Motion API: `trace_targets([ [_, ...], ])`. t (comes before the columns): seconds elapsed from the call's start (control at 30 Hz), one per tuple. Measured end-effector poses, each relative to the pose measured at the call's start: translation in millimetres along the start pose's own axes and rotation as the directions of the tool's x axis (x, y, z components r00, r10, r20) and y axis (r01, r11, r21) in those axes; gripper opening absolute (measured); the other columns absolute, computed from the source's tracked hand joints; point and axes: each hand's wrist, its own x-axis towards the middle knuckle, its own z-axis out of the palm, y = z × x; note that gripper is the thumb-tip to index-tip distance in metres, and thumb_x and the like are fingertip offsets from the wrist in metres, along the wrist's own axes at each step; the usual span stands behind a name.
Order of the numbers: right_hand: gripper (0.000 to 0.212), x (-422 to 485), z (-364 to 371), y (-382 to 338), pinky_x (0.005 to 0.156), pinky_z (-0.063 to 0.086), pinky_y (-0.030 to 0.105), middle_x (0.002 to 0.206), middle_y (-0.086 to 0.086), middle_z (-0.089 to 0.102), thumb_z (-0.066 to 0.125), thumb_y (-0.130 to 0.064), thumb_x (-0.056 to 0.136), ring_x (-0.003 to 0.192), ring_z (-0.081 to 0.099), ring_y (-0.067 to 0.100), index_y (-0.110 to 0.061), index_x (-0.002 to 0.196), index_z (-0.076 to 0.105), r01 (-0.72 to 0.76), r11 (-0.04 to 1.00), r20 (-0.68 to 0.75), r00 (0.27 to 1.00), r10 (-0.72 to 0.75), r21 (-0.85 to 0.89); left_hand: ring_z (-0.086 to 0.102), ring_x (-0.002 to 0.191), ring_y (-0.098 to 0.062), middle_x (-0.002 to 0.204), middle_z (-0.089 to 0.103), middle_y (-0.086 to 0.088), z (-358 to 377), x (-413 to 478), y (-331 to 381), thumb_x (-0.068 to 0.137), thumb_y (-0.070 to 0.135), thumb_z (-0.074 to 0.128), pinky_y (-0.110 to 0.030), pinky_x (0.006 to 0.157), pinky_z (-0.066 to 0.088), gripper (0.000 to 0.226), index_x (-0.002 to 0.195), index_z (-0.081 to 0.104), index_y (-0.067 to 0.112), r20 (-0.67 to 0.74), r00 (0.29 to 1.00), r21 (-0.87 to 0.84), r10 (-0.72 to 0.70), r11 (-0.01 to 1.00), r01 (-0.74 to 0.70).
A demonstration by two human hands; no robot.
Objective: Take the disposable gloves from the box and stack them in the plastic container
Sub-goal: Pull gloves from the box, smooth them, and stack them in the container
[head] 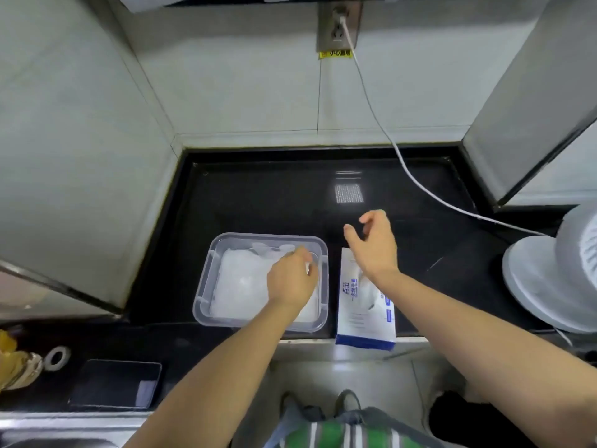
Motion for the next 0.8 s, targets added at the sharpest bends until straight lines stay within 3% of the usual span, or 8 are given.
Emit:
trace_targets([
  [0.07,0.045,2.1,-20.1,19.0,0.089,0.043,0.038,0.107,-0.001,0.050,0.074,-0.037,0.081,0.099,0.051,0.017,-0.016,0.112,0.050,-0.059,0.982,-0.138,0.990,0.034,-0.180,0.064,0.080,-0.019,0.091,0.066,-0.001,8.0,-2.1,17.4,0.098,0.030,0.053,-0.034,0.074,0.057,0.014,0.108,0.054,0.021,-0.004,1.000,-0.068,0.028,0.997,-0.029],
  [0.13,0.056,4.3,-31.3,39.5,0.093,0.043,0.041,0.118,0.003,0.052,0.075,-0.041,0.079,0.108,0.052,0.021,-0.012,0.121,0.051,-0.232,0.927,-0.080,0.973,0.218,-0.294,0.062,0.076,-0.018,0.086,0.065,0.000,16.6,-3.0,32.0,0.098,0.028,0.053,-0.030,0.068,0.055,0.011,0.106,0.051,0.022,0.001,0.998,-0.095,0.069,0.993,-0.069],
  [0.23,0.021,3.9,-36.7,66.3,0.074,0.050,0.036,0.103,0.012,0.067,0.068,-0.025,0.089,0.090,0.062,0.026,-0.006,0.098,0.064,-0.422,0.894,0.194,0.874,0.446,-0.151,0.062,0.078,-0.017,0.096,0.068,-0.004,28.5,-3.1,51.4,0.098,0.024,0.054,-0.022,0.062,0.047,0.016,0.112,0.054,0.020,0.075,0.989,-0.145,0.130,0.982,-0.118],
  [0.4,0.025,2.1,-46.1,71.4,0.067,0.053,0.027,0.085,0.015,0.067,0.066,-0.018,0.092,0.078,0.064,0.022,0.003,0.081,0.062,-0.339,0.933,0.230,0.924,0.307,0.117,0.057,0.113,-0.026,0.137,0.047,-0.008,52.2,0.9,69.2,0.094,0.024,0.060,-0.029,0.090,0.046,0.052,0.141,0.042,0.014,0.320,0.941,-0.099,0.113,0.991,-0.086],
  [0.5,0.036,6.8,-47.4,71.6,0.071,0.053,0.038,0.075,0.014,0.056,0.070,-0.028,0.089,0.072,0.057,0.022,-0.002,0.071,0.053,-0.336,0.913,0.258,0.926,0.275,0.232,0.056,0.113,-0.024,0.136,0.046,-0.006,65.3,4.8,71.1,0.088,0.035,0.067,-0.034,0.096,0.050,0.064,0.144,0.037,0.022,0.421,0.903,-0.136,0.079,0.990,-0.023],
  [0.6,0.043,8.5,-50.7,74.3,0.080,0.054,0.038,0.085,0.014,0.069,0.067,-0.034,0.092,0.083,0.068,0.028,0.009,0.088,0.064,-0.399,0.876,0.363,0.885,0.291,0.271,0.054,0.114,-0.024,0.136,0.043,-0.004,70.6,10.0,73.0,0.086,0.044,0.068,-0.031,0.091,0.049,0.074,0.147,0.031,0.028,0.442,0.894,-0.208,0.077,0.978,0.019],
  [0.67,0.039,7.2,-52.1,74.9,0.087,0.056,0.038,0.097,0.013,0.075,0.060,-0.035,0.096,0.095,0.072,0.030,0.003,0.101,0.070,-0.451,0.847,0.457,0.839,0.296,0.281,0.056,0.113,-0.024,0.135,0.045,-0.003,73.6,13.0,73.7,0.086,0.048,0.066,-0.028,0.082,0.047,0.073,0.146,0.031,0.027,0.477,0.876,-0.216,0.069,0.976,0.041],
  [0.8,0.046,5.9,-52.7,69.8,0.088,0.054,0.033,0.101,0.011,0.075,0.047,-0.044,0.101,0.099,0.071,0.026,-0.006,0.105,0.073,-0.479,0.825,0.499,0.816,0.292,0.300,0.061,0.089,-0.017,0.113,0.064,-0.007,75.2,16.5,74.7,0.094,0.035,0.060,-0.020,0.065,0.044,0.035,0.122,0.056,0.015,0.388,0.918,-0.258,0.084,0.966,0.021],
])
